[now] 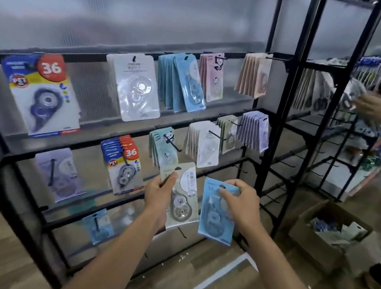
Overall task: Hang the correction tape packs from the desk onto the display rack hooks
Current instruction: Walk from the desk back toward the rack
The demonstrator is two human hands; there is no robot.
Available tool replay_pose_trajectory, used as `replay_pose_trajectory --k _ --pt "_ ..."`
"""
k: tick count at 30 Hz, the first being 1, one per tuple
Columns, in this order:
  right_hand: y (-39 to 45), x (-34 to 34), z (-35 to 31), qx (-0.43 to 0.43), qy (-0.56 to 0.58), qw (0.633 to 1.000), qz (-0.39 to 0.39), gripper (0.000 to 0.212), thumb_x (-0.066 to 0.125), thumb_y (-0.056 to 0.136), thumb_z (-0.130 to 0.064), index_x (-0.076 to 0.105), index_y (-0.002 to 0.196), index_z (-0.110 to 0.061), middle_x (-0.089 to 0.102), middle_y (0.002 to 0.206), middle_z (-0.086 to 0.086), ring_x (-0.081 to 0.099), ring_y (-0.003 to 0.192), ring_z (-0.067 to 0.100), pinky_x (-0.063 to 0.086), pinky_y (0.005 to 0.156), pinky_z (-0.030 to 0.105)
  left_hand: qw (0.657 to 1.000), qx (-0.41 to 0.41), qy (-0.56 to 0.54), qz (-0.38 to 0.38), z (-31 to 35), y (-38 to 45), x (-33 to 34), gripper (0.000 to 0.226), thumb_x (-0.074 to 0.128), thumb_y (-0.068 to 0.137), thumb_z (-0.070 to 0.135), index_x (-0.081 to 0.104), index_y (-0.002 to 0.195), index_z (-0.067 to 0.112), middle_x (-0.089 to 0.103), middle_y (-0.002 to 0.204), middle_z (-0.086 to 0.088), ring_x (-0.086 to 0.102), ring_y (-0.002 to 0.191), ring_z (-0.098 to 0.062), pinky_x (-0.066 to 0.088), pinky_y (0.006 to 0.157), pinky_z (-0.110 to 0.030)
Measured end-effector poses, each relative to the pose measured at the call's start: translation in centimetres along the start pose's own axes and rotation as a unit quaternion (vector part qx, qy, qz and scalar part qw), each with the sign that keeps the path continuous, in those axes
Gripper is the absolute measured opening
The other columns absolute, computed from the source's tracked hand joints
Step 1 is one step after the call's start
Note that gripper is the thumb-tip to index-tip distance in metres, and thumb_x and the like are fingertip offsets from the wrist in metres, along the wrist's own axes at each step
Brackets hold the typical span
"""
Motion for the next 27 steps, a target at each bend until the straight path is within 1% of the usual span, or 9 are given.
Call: replay_pose_trajectory --k 2,3,9,12,14,17,22,25,27 --pt "2.9 -0.3 1.3 0.003 0.006 1.0 0.004 0.016 0.07 0.081 -0.02 0.062 0.07 -0.028 0.066 0.072 -0.012 0.06 0.062 0.003 0.046 0.05 0.025 1.0 0.012 0.019 -0.01 -0.4 2.5 2.5 0.009 0.063 0.092 0.023 0.067 0.094 0.016 0.075 0.091 -0.007 0.071 0.085 -0.026 0.059 0.077 -0.044" --pt "4.3 -0.4 1.9 0.008 0.006 1.0 0.006 0.016 0.07 0.082 -0.02 0.062 0.07 -0.027 0.066 0.072 -0.012 0.06 0.062 0.002 0.046 0.05 0.025 0.999 0.017 0.025 -0.018 -0.5 3.9 3.8 0.006 0.063 0.093 0.022 0.068 0.093 0.018 0.075 0.09 -0.006 0.071 0.085 -0.027 0.059 0.078 -0.045" --pt "12.2 -2.2 4.8 0.032 0.017 0.999 0.025 0.019 0.065 0.085 -0.02 0.059 0.069 -0.026 0.064 0.069 -0.011 0.059 0.053 -0.006 0.038 0.04 0.012 0.993 0.049 0.088 -0.059 -1.2 10.3 11.2 0.007 0.061 0.093 0.021 0.066 0.098 0.022 0.074 0.086 0.005 0.072 0.077 -0.014 0.058 0.063 -0.029" --pt "14.9 -3.5 6.5 0.051 0.02 0.997 0.051 0.019 0.064 0.086 -0.016 0.058 0.07 -0.024 0.062 0.07 -0.011 0.055 0.051 -0.009 0.036 0.039 0.009 0.987 0.055 0.122 -0.084 -2.2 12.3 14.3 0.009 0.06 0.094 0.024 0.067 0.091 0.027 0.075 0.086 0.002 0.072 0.082 -0.022 0.059 0.071 -0.041" --pt "16.6 -4.3 7.7 0.058 0.012 0.996 0.063 0.018 0.063 0.086 -0.015 0.058 0.071 -0.023 0.062 0.071 -0.011 0.054 0.052 -0.012 0.035 0.039 0.006 0.983 0.055 0.143 -0.099 -2.9 13.3 16.4 0.013 0.059 0.094 0.026 0.067 0.084 0.029 0.075 0.082 0.002 0.072 0.076 -0.022 0.06 0.07 -0.045" --pt "19.3 -6.0 9.5 0.072 0.01 0.994 0.081 0.016 0.063 0.086 -0.013 0.059 0.073 -0.021 0.062 0.071 -0.01 0.057 0.054 -0.005 0.034 0.04 0.005 0.974 0.068 0.182 -0.113 -4.1 14.8 19.8 0.013 0.06 0.093 0.029 0.066 0.082 0.027 0.074 0.079 0.003 0.072 0.074 -0.022 0.059 0.072 -0.048" --pt "24.6 -7.4 12.0 0.087 -0.002 0.994 0.065 0.011 0.063 0.086 -0.015 0.06 0.076 -0.02 0.063 0.071 -0.006 0.056 0.057 0.001 0.038 0.041 0.013 0.966 0.104 0.225 -0.078 -4.6 17.5 24.7 0.008 0.059 0.093 0.023 0.061 0.09 0.03 0.072 0.093 0.006 0.068 0.089 -0.016 0.056 0.081 -0.042" --pt "28.2 -7.5 12.8 0.08 0.002 0.996 0.029 0.017 0.064 0.085 -0.014 0.058 0.072 -0.022 0.063 0.068 -0.008 0.057 0.058 0.005 0.041 0.046 0.02 0.962 0.127 0.241 -0.033 -3.8 19.4 27.0 0.004 0.056 0.094 0.028 0.058 0.091 0.027 0.068 0.092 0.004 0.065 0.086 -0.015 0.055 0.079 -0.041" --pt "30.3 -7.4 13.0 0.068 -0.001 0.998 0.004 0.018 0.065 0.084 -0.014 0.059 0.07 -0.024 0.063 0.069 -0.01 0.059 0.063 0.008 0.042 0.052 0.023 0.964 0.129 0.23 -0.005 -3.3 20.7 28.3 0.014 0.054 0.095 0.029 0.058 0.088 0.018 0.066 0.087 -0.004 0.064 0.081 -0.022 0.052 0.075 -0.042"
Point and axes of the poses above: each hand's wrist, its own y-axis towards the middle knuckle, its own x-axis out of the palm, z = x × y, the point moved 9 cm from there along y, towards the middle knuckle
